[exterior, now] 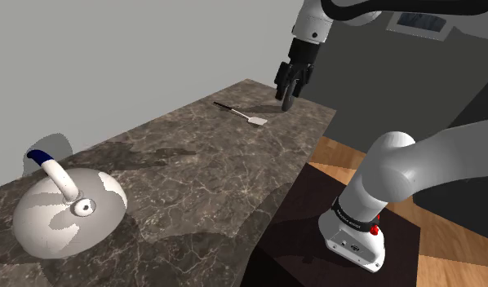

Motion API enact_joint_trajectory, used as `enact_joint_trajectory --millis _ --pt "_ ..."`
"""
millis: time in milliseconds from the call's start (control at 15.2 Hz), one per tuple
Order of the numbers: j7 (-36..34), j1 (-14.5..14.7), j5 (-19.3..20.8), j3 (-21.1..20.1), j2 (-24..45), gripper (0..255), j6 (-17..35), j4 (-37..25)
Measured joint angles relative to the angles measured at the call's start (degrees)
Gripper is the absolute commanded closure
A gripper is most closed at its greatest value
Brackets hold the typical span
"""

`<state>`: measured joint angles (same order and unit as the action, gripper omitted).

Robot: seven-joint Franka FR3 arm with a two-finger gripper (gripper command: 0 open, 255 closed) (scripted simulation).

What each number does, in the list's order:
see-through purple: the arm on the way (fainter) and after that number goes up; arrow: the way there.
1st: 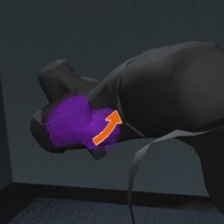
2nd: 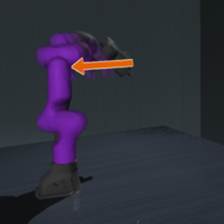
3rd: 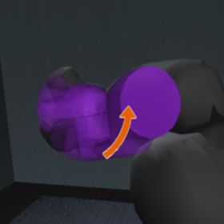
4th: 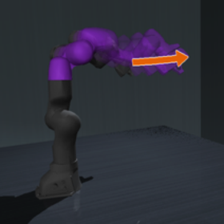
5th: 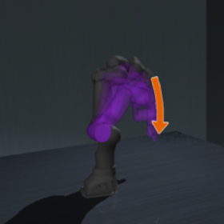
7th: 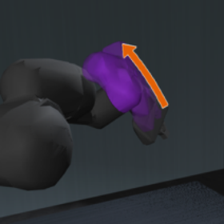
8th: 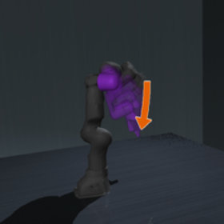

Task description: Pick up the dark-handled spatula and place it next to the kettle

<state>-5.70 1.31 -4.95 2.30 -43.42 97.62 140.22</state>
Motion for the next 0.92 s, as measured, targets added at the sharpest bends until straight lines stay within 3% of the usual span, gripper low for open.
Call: enact_joint_trajectory --millis 330,924 --pt "3.03 -0.19 1.33 1.41 4.89 0 5.06 0.08" --pt "11.69 -0.34 3.54 5.38 23.00 0 18.40 -5.44"
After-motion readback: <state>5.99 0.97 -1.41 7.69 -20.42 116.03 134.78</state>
